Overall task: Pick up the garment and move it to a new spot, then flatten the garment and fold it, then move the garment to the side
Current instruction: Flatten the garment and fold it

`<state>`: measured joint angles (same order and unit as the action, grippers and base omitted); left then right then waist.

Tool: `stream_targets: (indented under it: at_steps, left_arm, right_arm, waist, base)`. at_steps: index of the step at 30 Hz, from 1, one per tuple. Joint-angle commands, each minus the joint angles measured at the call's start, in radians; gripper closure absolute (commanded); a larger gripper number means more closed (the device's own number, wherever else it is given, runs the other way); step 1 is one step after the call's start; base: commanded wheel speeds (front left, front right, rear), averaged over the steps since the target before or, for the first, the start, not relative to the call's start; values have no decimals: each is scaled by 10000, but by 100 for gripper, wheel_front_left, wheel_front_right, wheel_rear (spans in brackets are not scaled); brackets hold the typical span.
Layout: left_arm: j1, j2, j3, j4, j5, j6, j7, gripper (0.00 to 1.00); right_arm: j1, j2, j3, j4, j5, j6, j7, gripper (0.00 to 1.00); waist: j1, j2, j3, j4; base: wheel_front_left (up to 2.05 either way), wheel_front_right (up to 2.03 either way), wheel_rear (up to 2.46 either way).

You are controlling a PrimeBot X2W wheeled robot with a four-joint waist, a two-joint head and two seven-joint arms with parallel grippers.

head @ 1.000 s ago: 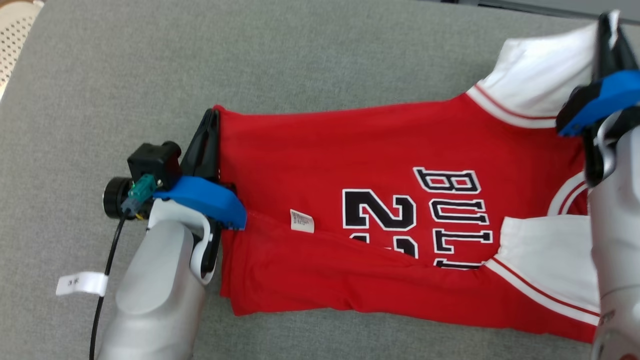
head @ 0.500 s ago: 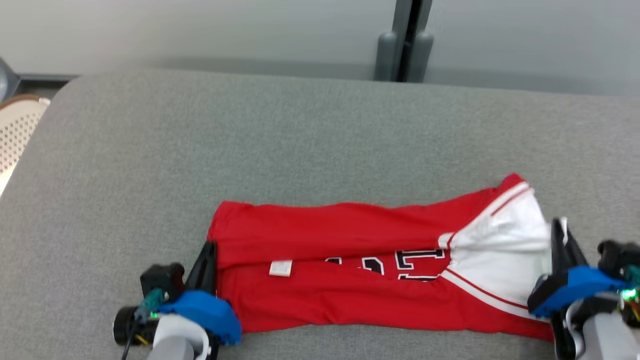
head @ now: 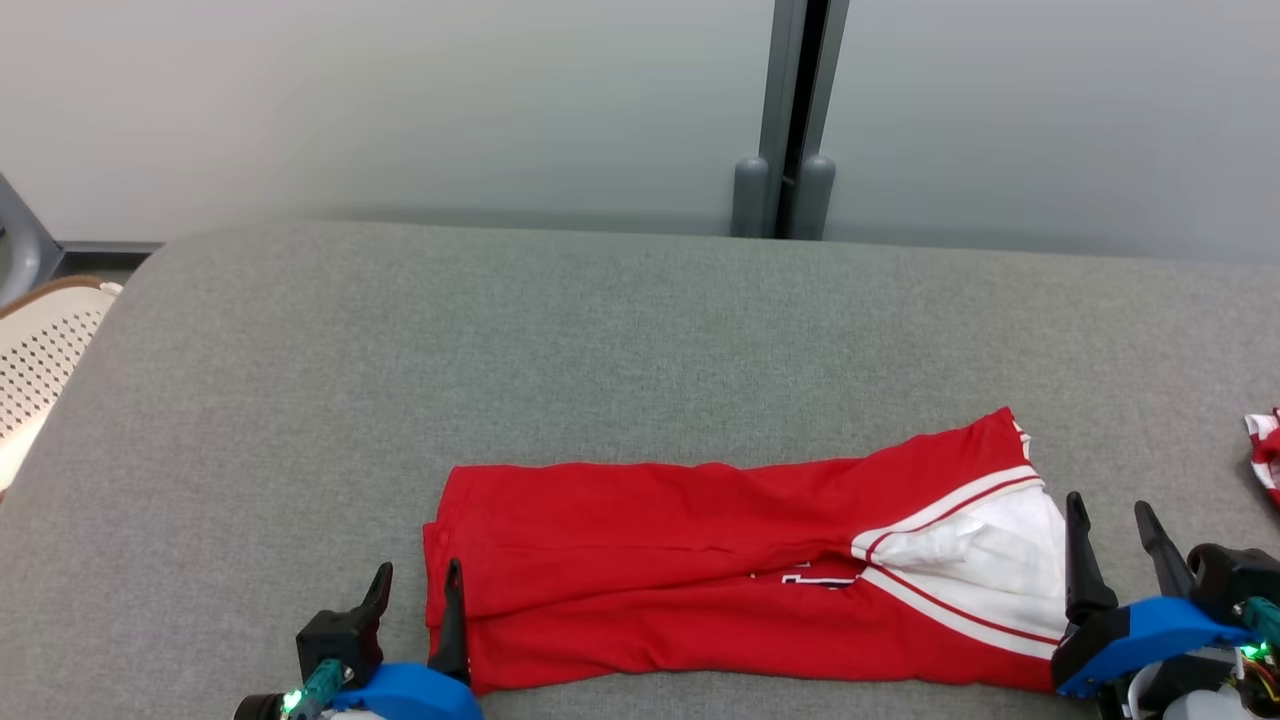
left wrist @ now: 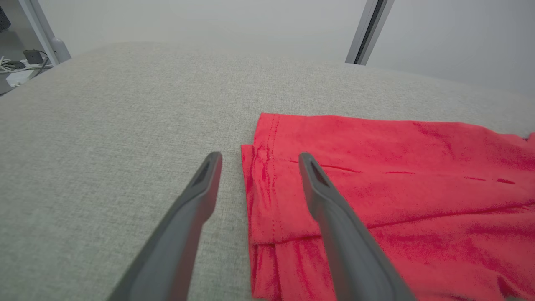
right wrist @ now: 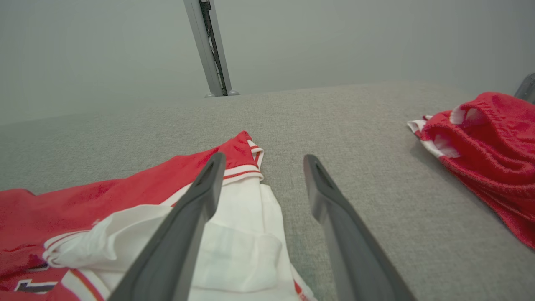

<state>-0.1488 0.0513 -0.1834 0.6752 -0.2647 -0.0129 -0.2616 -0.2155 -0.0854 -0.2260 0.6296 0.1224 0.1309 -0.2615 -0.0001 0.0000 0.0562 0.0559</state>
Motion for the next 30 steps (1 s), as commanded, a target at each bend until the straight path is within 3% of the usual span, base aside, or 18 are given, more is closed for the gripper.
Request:
stream_targets:
  at_steps: [1, 9, 15, 24, 30]
  left_arm:
    - [273, 3, 7, -357, 188, 73, -44, 0]
    - [1268, 1, -171, -1417, 804, -6, -41, 0]
    - [1754, -1, -403, -1636, 683, -62, -38, 0]
    - [1403, 0, -806, -1648, 730, -211, -37, 0]
    - [937, 3, -793, -1445, 639, -298, -37, 0]
  right_arm:
    - [349, 46, -10, -220, -90, -3, -41, 0]
    - [1243, 256, 110, -238, -216, -3, -40, 0]
    - [1529, 295, 272, 37, -179, -2, -43, 0]
    - [113, -111, 440, 813, -483, -3, -41, 0]
    - [-1253, -255, 163, 2545, -572, -2, 739, 0]
  waist:
    - [1, 0, -180, -13]
    - [1, 0, -661, 11]
    - [1, 0, -745, 12]
    - [1, 0, -222, 251]
    - [1, 0, 442, 564]
  base:
    - [0, 0, 0]
    - [0, 0, 0]
    - [0, 0, 0]
    - [0, 0, 0]
    - [0, 0, 0]
